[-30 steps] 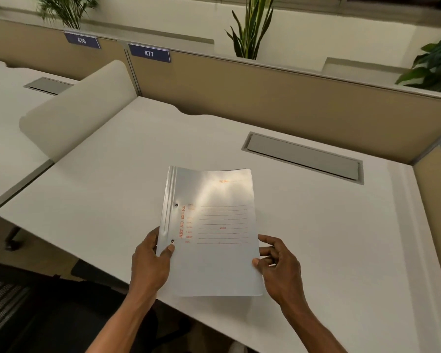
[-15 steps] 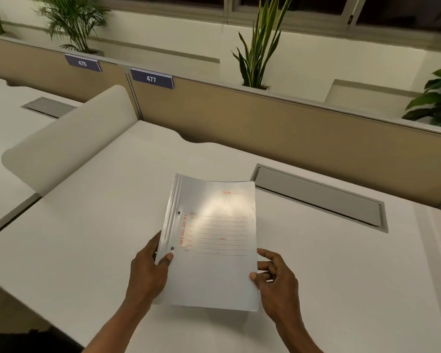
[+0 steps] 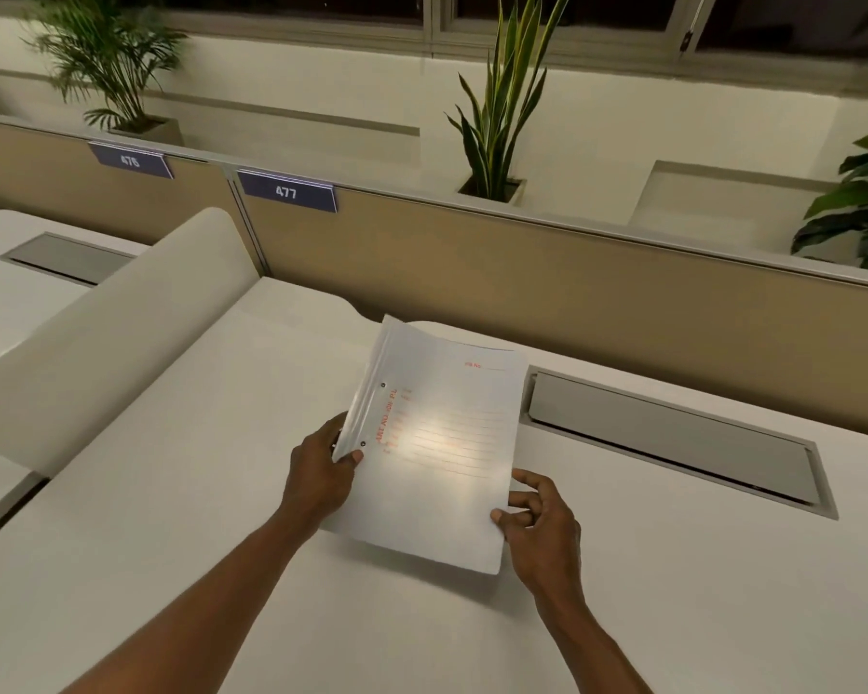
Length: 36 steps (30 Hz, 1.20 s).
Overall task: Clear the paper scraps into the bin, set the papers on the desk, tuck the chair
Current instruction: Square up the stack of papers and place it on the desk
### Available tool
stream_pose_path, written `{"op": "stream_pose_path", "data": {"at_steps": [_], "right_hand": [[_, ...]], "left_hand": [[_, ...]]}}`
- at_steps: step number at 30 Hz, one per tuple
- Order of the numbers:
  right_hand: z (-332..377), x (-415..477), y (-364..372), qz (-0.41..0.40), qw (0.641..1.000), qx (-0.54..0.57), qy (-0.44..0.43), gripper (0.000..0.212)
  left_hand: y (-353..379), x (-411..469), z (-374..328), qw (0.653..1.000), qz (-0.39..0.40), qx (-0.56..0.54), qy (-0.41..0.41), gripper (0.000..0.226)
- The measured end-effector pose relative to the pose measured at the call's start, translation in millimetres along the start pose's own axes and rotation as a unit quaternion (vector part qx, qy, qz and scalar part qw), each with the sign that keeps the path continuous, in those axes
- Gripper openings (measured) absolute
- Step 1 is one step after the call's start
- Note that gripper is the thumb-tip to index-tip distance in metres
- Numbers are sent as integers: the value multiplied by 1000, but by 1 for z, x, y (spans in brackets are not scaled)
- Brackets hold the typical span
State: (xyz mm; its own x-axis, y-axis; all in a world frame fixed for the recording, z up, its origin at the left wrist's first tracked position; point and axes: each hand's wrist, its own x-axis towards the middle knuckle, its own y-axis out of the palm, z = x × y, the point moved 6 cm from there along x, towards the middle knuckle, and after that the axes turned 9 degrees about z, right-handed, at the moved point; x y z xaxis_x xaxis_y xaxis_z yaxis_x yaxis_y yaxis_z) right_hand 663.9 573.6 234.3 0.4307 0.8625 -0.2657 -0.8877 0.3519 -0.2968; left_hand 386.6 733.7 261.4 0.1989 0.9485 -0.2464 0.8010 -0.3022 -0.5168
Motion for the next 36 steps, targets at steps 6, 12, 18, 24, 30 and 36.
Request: {"op": "stream_pose_path", "data": {"at_steps": [6, 12, 18, 24, 30, 36], "right_hand": [[5, 57, 13, -17, 1000, -8, 11, 54], [1, 98, 17, -28, 998, -37, 31, 55], [-7, 123, 19, -45, 996, -62, 36, 55], [-23, 130, 27, -51, 993, -94, 50, 54], [-29, 133, 29, -53, 989, -131, 35, 54], [-25, 137, 32, -56, 977, -202, 35, 50]], "left_hand": [[3, 72, -9, 999, 15, 47, 18, 57], [21, 121, -7, 997, 22, 67, 7, 58], [36, 147, -6, 997, 6, 73, 0, 57], [43, 163, 8, 995, -5, 95, -12, 56], [49, 168, 19, 989, -21, 142, -18, 54], [51, 173, 15, 986, -21, 163, 6, 40]]}}
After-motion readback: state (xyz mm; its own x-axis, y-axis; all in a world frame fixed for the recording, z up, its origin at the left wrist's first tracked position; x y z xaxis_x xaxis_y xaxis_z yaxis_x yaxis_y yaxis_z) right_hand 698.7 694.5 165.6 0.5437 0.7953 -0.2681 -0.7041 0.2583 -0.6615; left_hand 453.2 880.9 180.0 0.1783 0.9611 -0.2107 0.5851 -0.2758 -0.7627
